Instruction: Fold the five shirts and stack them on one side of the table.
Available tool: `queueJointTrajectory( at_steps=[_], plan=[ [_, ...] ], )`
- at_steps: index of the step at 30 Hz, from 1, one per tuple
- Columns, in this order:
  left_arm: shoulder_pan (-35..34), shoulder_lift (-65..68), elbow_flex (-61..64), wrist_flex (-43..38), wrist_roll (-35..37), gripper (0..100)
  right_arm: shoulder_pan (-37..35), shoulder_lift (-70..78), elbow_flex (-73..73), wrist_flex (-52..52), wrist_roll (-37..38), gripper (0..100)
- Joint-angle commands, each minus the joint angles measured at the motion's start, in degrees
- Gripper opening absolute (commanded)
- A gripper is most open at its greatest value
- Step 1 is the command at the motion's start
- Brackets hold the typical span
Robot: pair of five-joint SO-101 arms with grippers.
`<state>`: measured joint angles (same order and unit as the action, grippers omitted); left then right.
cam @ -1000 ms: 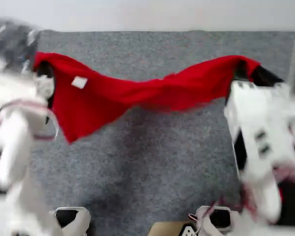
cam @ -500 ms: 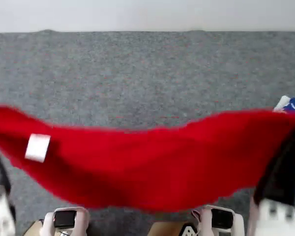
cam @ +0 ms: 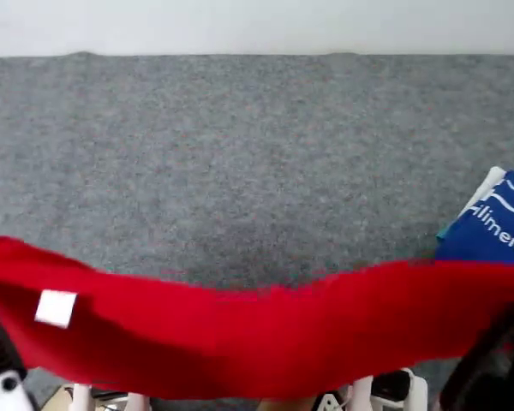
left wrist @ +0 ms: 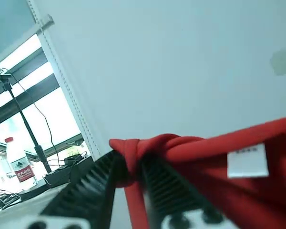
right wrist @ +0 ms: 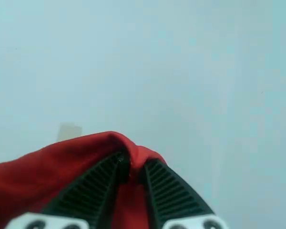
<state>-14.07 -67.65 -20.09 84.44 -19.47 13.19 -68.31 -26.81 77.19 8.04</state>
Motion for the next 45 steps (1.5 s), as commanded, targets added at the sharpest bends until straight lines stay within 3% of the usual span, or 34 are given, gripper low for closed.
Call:
queueJointTrajectory(
  at_steps=[1, 12, 21, 26, 45],
  plan=[
    [-0.4, 0.3, 4.8, 0.2, 0.0, 0, 0.2, 7.3, 0.5, -1.5, 0.0, 0.8],
    [-0.4, 0.3, 16.8, -0.3, 0.0, 0, 0.0, 17.3, 0.5, -10.5, 0.4, 0.8],
    [-4.3, 0.4, 23.7, -2.9, 0.0, 0, -8.5, 23.2, 0.6, -10.2, 0.4, 0.8],
    [-6.2, 0.2, 23.3, -7.9, 0.0, 0, -8.6, 21.8, 0.4, -10.5, 0.5, 0.8],
    [-6.1, 0.2, 12.8, -6.0, 0.0, 0, -8.2, 8.1, 0.5, -11.9, 6.2, 0.8]
  ],
)
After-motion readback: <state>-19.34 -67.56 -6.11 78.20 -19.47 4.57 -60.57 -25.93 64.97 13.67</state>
